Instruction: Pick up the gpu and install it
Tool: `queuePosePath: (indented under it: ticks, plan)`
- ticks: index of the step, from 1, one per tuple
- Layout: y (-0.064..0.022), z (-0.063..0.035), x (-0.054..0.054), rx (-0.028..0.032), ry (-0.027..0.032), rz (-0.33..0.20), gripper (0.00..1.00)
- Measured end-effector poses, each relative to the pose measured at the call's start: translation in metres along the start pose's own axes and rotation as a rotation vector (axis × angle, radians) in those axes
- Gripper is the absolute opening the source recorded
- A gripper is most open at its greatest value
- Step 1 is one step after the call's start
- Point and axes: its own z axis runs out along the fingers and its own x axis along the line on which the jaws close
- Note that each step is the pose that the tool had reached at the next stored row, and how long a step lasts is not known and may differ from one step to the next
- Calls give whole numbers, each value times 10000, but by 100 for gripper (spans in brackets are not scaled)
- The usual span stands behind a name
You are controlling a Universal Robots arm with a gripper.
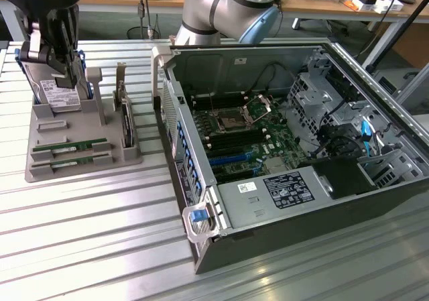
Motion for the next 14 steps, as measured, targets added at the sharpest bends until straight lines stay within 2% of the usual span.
queuePosePath:
  ticks: [14]
  plan:
    - [0,1,0,-27,50,-1138,11]
